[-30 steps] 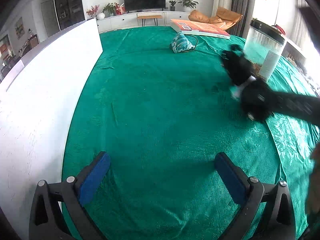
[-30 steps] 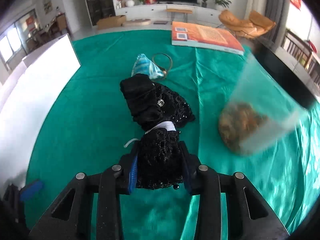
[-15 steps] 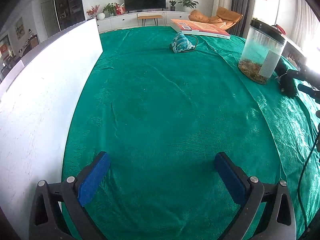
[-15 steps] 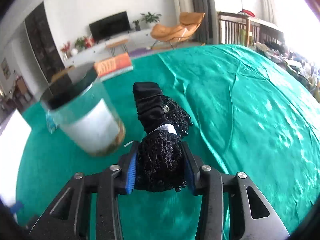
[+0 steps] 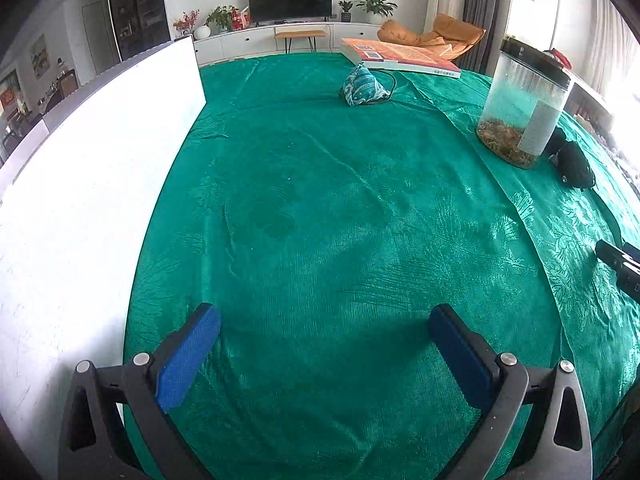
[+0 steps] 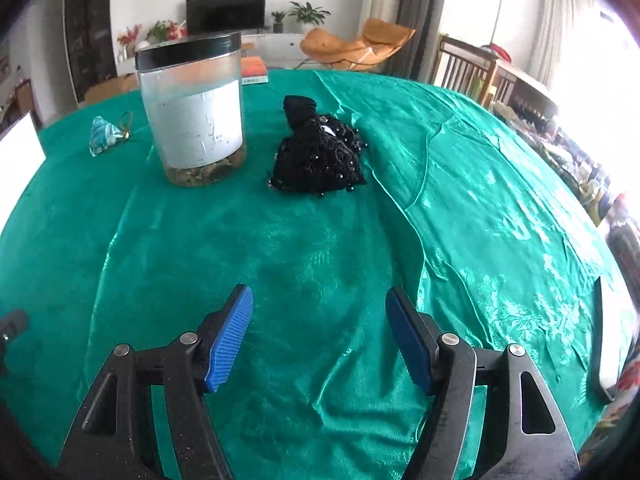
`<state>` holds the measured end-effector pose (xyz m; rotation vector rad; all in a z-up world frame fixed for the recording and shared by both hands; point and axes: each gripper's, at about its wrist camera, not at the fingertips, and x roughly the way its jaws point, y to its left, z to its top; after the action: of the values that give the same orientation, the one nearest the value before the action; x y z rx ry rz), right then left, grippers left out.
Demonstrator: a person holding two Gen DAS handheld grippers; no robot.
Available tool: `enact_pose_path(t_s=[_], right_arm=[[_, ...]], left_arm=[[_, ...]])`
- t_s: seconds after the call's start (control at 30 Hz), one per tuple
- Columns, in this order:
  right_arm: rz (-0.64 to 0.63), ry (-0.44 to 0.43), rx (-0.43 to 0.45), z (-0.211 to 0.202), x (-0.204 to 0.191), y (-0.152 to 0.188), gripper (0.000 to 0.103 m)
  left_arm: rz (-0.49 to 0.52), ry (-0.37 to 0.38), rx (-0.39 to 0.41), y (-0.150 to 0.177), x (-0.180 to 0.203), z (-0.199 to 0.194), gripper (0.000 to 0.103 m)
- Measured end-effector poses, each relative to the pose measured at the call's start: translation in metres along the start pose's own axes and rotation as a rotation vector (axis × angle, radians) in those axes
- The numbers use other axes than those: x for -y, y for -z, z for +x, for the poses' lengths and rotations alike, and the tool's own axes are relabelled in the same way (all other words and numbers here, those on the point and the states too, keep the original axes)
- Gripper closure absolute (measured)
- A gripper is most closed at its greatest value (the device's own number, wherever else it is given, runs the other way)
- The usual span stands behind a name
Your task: Organize soft objects
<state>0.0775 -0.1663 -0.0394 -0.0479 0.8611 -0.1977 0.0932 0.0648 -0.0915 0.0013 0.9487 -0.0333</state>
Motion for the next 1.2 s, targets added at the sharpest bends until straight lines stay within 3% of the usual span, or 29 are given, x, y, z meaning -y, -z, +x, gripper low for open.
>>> enact_pose_path(t_s=[0.33,1.2], right_arm=[[0.101,-0.078,-0.048,0.007,0.022,-0.001,0.025],[0.097,-0.074,-0.05,0.008,0.019,0.001,0.023]], left_arm=[[0.0,-0.001,0.0,0.0,0.0,0.0,0.0],[0.0,-0.001,0.0,0.0,0.0,0.0,0.0]])
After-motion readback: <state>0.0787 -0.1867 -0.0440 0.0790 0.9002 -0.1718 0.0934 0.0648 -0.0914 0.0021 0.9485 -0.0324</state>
